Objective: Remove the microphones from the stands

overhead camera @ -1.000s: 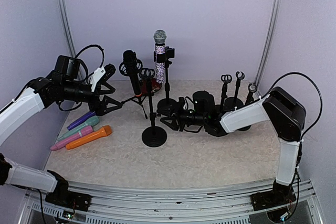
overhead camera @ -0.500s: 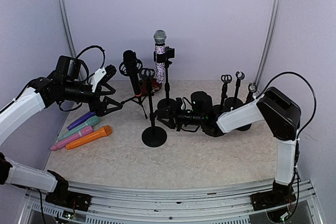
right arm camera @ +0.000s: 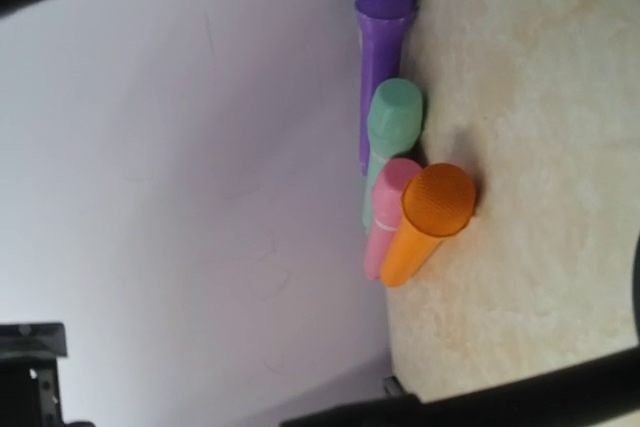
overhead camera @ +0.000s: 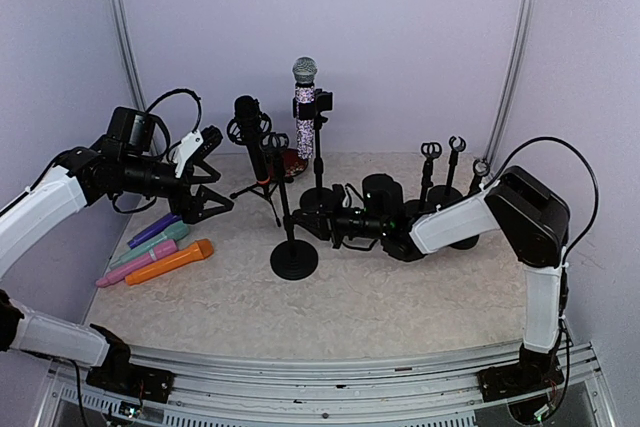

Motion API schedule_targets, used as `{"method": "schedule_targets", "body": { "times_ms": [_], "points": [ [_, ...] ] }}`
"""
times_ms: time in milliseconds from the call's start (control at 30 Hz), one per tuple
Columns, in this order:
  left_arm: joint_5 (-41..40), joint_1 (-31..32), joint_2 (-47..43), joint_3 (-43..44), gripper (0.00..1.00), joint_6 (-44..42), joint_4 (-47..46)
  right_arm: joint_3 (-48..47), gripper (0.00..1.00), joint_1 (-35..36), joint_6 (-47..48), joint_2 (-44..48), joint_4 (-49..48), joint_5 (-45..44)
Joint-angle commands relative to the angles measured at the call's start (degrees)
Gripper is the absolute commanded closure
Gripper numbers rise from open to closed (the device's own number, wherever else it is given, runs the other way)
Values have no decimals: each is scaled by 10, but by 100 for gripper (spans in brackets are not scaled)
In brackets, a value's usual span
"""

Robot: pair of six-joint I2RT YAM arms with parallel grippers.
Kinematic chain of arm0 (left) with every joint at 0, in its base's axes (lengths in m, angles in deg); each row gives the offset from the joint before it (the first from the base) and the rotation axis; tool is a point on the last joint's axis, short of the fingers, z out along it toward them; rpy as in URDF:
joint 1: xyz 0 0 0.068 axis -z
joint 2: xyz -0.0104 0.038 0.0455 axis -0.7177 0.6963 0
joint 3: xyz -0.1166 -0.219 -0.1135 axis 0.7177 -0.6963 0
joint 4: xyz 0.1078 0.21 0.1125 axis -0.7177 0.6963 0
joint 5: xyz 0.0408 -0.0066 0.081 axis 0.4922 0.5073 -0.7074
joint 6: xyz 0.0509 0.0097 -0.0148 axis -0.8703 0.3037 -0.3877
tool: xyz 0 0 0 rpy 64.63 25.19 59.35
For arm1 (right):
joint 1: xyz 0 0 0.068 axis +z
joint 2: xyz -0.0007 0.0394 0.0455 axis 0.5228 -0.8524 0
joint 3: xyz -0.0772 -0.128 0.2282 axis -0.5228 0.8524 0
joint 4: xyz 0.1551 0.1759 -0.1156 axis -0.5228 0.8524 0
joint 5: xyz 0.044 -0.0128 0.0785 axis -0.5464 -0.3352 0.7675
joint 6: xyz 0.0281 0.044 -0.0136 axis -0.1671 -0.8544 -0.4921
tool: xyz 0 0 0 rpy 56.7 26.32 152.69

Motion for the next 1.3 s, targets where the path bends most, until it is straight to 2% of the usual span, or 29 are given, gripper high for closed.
{"method": "schedule_targets", "body": {
  "times_ms": [0, 300, 633, 933, 1133, 1267],
  "points": [
    [10, -4, -7, 20, 11, -12, 7, -1, 100, -2, 18, -5, 1, -8],
    [18, 14, 12, 41, 11, -1, 6, 36, 100, 6, 66, 2, 2, -28],
    [13, 20, 13, 37, 11, -1, 13, 95, 100, 8, 260, 1, -72, -60],
    [10, 20, 21, 41, 11, 1, 7, 95, 100, 18, 454, 38, 5, -122],
    [5, 32, 36, 41, 11, 16, -18, 83, 100, 13, 449, 27, 40, -123],
    [-5, 59, 68, 51, 10, 47, -52, 88, 100, 1, 395, 5, 26, -96]
  ]
}}
